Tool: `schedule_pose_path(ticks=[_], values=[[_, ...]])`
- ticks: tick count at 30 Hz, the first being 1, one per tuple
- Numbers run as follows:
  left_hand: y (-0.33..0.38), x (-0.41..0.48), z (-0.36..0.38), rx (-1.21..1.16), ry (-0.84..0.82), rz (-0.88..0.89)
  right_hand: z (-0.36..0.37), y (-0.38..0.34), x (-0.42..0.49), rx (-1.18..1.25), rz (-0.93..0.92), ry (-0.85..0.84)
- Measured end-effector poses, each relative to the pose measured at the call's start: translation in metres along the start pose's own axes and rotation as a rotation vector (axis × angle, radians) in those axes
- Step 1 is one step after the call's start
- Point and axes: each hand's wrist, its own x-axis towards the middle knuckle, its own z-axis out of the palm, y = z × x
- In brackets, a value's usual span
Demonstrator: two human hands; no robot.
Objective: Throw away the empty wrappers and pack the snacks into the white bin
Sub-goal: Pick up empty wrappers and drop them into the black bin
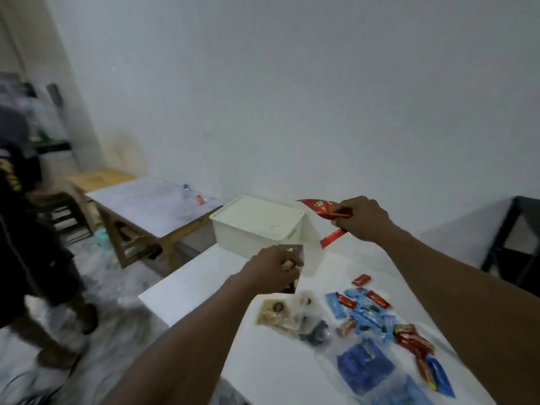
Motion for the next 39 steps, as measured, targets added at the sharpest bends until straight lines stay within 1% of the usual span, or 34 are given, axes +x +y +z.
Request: schedule_pose_path(ticks=[4, 7, 11, 13, 15, 17, 20, 24, 27, 30, 33, 36, 39], values=[[-0.124, -0.072, -0.058, -0.026, 0.128, -0.327, 0.099, -0.123, 0.013, 0.095, -0.185, -0.216], [-0.206, -0.137, -0.079, -0.044, 0.186, -0.531, 0.181, -0.208, 0.01, 0.138, -0.34, -0.369], [-0.296, -0.226, -0.077, -0.096, 0.185, -0.798, 0.311, -0.293, -0.01, 0.168, -0.473, -0.624], [-0.338, -0.267, -0.064, -0.141, 0.178, -0.947, 0.377, -0.323, -0.032, 0.187, -0.515, -0.753], [-0.374, -0.302, -0.045, -0.228, 0.213, -1.096, 0.444, -0.341, -0.06, 0.197, -0.525, -0.917], [-0.4, -0.33, -0.018, -0.342, 0.232, -1.199, 0.508, -0.342, -0.093, 0.191, -0.502, -1.09], [-0.443, -0.361, 0.037, -0.485, 0.252, -1.314, 0.603, -0.32, -0.143, 0.132, -0.45, -1.319], [-0.518, -0.397, 0.123, -0.631, 0.303, -1.484, 0.719, -0.283, -0.192, 0.108, -0.318, -1.492], [-0.579, -0.414, 0.182, -0.653, 0.322, -1.558, 0.798, -0.264, -0.216, 0.093, -0.193, -1.542], [-0.632, -0.425, 0.23, -0.681, 0.359, -1.596, 0.864, -0.252, -0.236, 0.113, -0.073, -1.542], [-0.661, -0.433, 0.267, -0.732, 0.295, -1.591, 0.915, -0.24, -0.247, 0.093, -0.006, -1.544], [-0.668, -0.438, 0.282, -0.783, 0.224, -1.582, 0.937, -0.23, -0.25, 0.034, 0.013, -1.538], [-0.659, -0.443, 0.274, -0.828, 0.099, -1.595, 0.922, -0.233, -0.247, -0.043, -0.014, -1.541]])
